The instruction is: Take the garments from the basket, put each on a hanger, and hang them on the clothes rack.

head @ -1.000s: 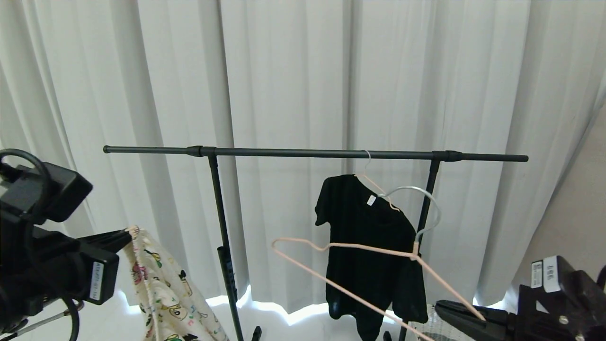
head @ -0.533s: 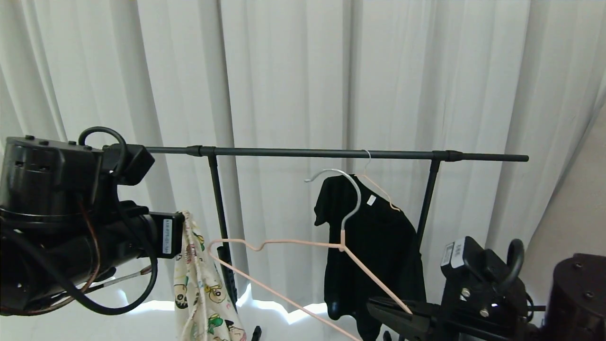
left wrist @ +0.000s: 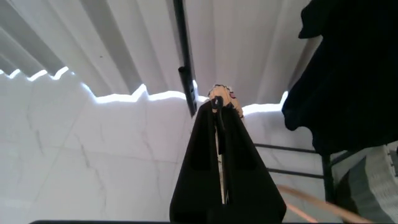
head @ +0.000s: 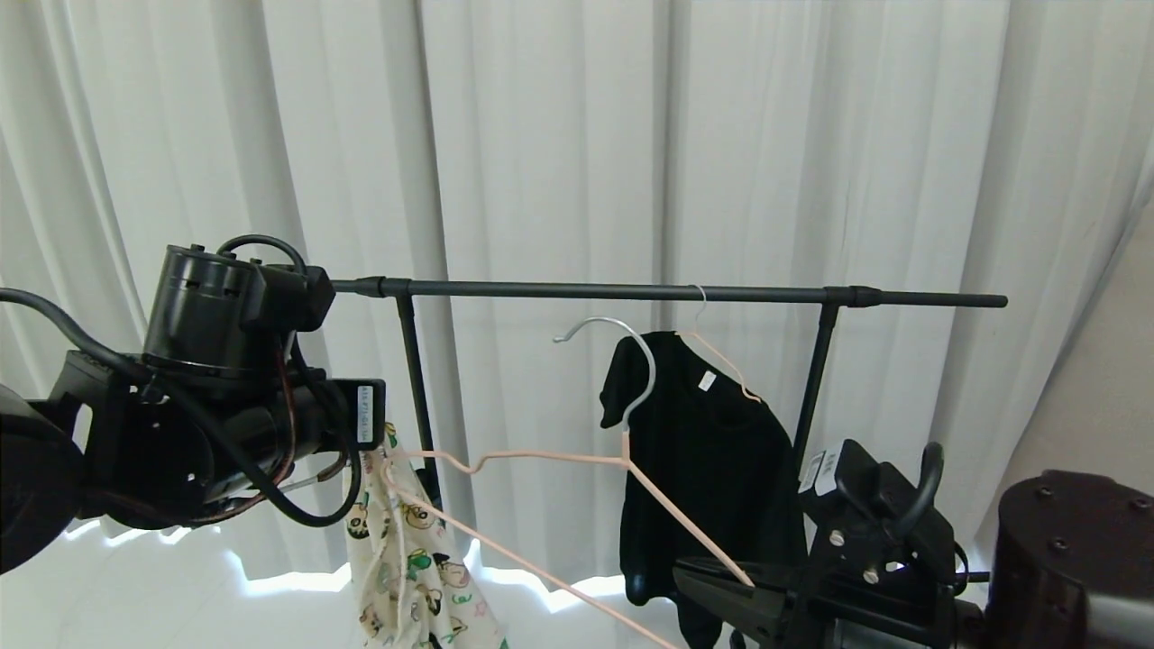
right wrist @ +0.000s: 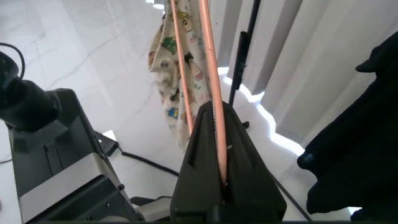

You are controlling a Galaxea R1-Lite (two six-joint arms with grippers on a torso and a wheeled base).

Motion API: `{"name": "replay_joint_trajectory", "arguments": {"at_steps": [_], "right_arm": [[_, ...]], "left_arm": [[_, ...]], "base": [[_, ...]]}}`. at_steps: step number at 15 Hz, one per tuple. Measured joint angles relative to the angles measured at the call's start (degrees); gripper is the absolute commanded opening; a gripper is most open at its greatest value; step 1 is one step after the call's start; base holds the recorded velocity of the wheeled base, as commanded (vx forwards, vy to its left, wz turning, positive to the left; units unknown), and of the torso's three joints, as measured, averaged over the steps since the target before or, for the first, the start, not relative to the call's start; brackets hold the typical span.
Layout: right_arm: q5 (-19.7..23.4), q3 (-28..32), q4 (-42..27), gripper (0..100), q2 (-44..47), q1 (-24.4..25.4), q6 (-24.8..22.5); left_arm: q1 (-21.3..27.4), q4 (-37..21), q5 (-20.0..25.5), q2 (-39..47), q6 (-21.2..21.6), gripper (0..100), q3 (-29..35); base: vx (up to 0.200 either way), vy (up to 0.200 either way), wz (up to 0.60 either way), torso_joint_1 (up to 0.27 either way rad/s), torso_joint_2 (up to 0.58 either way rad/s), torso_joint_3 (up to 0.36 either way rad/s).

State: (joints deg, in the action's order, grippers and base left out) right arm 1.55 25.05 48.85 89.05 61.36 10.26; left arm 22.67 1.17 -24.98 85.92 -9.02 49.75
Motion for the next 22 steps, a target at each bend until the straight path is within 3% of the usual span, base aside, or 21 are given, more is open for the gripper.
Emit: {"name": "replay_joint_trajectory", "arguments": {"at_steps": [7,14,22], "right_arm": [[-0.3,2.0,0.1,0,3.3,0.0,1.4],[-4.9,7.6,0.2,0,7.7,-1.7,1.6],[-5.4,12.3,0.3,0,12.5,-1.5,2.5]], "left_arm": [[0.7,0.0,0.0,0.8,-1.7,0,1.0],[3.5,0.0,-0.1,-0.1,-2.1,0,1.3],[14.0,0.0,-0.3,-3.4,-4.4,0,2.6]], "base": [[0.0,0.0,0.0,0.0,0.0,0.0],[0.0,0.0,0.0,0.0,0.0,0.0],[0.0,0.0,0.0,0.0,0.0,0.0]]}}
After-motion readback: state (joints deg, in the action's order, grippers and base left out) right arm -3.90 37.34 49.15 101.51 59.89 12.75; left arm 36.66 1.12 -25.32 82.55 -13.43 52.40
